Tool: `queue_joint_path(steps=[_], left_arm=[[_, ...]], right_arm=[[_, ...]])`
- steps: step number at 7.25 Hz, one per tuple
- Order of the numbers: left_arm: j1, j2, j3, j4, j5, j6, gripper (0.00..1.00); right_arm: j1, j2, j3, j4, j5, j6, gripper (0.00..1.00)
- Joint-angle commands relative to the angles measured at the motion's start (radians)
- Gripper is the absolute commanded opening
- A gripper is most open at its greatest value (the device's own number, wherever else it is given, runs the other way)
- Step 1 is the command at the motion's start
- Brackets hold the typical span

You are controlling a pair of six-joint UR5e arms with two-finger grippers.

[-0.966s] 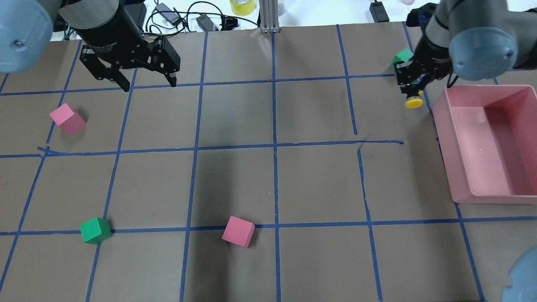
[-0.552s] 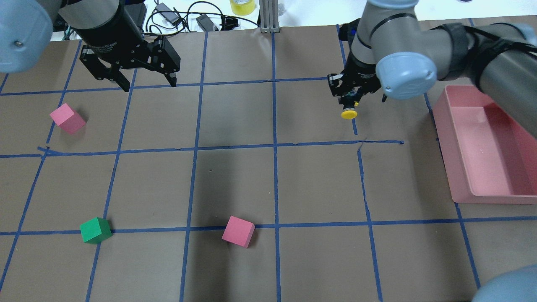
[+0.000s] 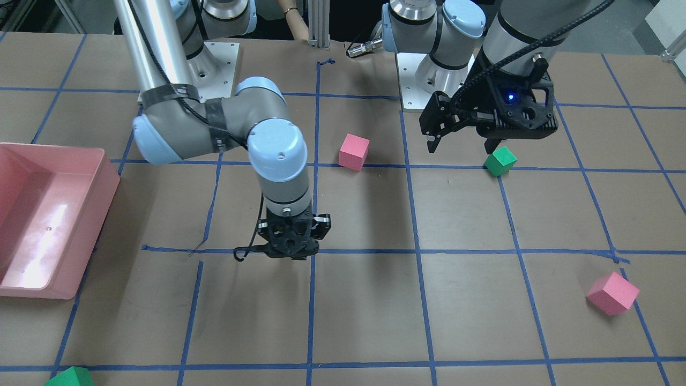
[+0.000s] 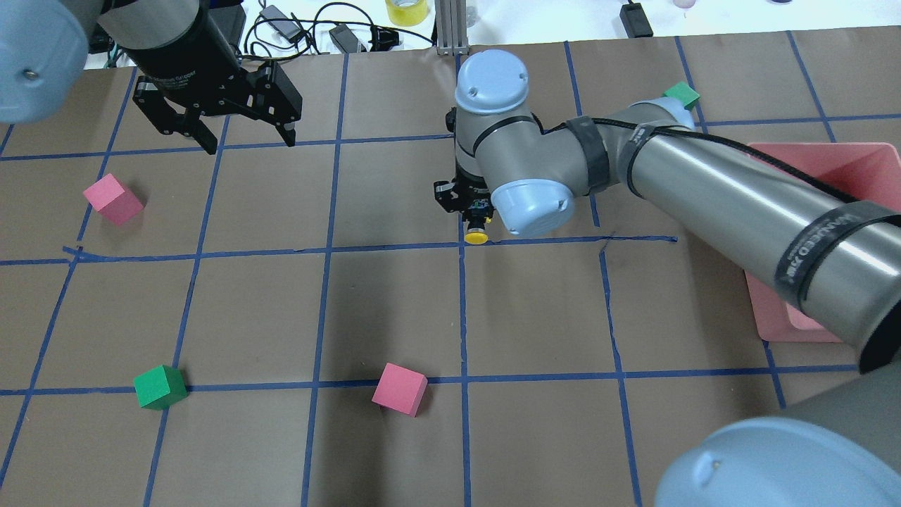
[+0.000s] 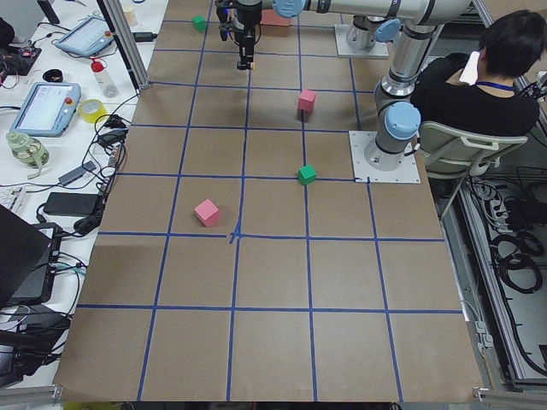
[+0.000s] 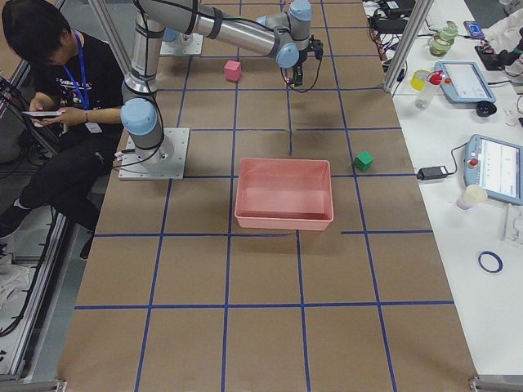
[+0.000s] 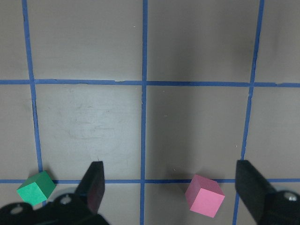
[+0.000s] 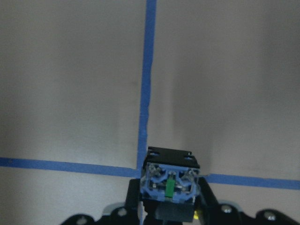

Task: Align button upright
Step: 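Lift the switch out of the tray and carry it toward the table center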

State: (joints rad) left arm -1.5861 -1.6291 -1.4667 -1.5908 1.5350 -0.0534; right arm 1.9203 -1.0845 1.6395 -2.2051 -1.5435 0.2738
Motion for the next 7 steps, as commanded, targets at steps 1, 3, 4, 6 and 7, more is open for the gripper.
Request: queue_joint_path(steps=[1,3,4,6,7], left_arm=[[0.0,0.0,-0.001,0.0,-0.001,0.001,1.0],[0.0,0.0,-0.001,0.0,0.001,0.001,1.0],[0.0,0.0,-0.001,0.0,0.001,0.001,1.0],[0.0,-0.002,-0.001,0.0,0.001,0.001,1.0],[0.0,-0.002,-0.001,0.0,0.001,0.001,1.0]], right_arm=[[0.049,0.053,0.003,-0.066,0.002,0.035,0.0],[0.057,0.064,0.008,-0.088,0.0,0.012,0.0],[0.057,0.066,0.02,-0.085,0.0,0.009,0.0],[0.057,0.064,0.039,-0.087,-0.001,-0.016,0.07],[0.057,0.064,0.039,-0.087,-0.001,-0.018,0.25]])
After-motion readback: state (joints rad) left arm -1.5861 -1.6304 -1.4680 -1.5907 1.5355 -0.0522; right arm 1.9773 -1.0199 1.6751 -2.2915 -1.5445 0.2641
